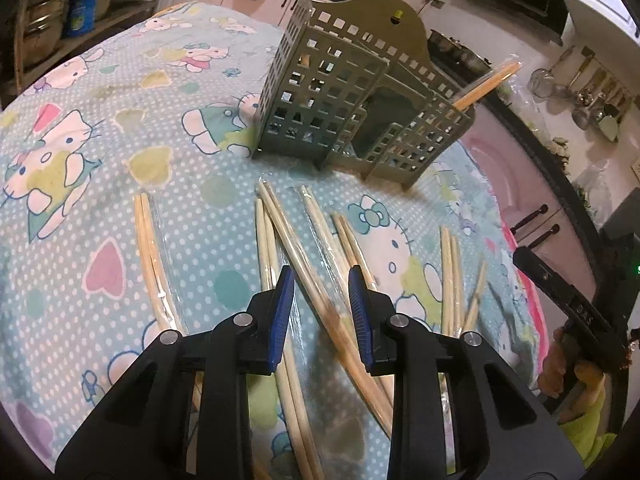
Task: Organize utensils
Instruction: 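Move both grippers back to the chopstick pile and grasp one chopstick each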
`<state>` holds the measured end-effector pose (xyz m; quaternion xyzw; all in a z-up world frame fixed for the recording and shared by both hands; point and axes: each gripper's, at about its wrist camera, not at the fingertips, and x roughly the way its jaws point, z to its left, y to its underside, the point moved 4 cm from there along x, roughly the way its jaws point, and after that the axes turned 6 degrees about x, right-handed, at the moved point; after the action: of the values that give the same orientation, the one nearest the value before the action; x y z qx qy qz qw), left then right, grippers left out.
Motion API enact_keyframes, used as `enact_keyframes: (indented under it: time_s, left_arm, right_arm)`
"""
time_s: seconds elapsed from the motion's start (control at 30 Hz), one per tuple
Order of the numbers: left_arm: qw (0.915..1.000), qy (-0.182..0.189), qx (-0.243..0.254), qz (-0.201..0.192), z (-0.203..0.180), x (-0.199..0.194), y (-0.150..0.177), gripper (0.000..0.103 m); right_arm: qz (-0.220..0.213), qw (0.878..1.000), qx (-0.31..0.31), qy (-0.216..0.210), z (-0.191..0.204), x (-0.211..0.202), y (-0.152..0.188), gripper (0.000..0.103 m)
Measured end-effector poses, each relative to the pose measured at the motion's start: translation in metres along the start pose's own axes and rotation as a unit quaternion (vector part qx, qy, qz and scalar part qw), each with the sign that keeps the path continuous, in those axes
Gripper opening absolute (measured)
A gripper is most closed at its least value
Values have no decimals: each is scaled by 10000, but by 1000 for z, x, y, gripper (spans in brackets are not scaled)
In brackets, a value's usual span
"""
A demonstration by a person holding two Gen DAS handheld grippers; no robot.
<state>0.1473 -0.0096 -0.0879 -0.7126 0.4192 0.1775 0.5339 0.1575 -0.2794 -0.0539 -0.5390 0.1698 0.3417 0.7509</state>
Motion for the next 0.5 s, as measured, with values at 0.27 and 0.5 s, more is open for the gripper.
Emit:
enact_keyframes:
  time_s: [0.27, 0.5]
  left_arm:
    - [9992, -278, 25, 279, 0, 21, -10, 18]
    - [9986, -433, -45, 316, 2, 33, -22, 18]
  right_arm:
    - [93, 9998, 132, 106, -14, 4, 4, 54]
    - [346, 9987, 320, 192, -26, 9, 8, 54]
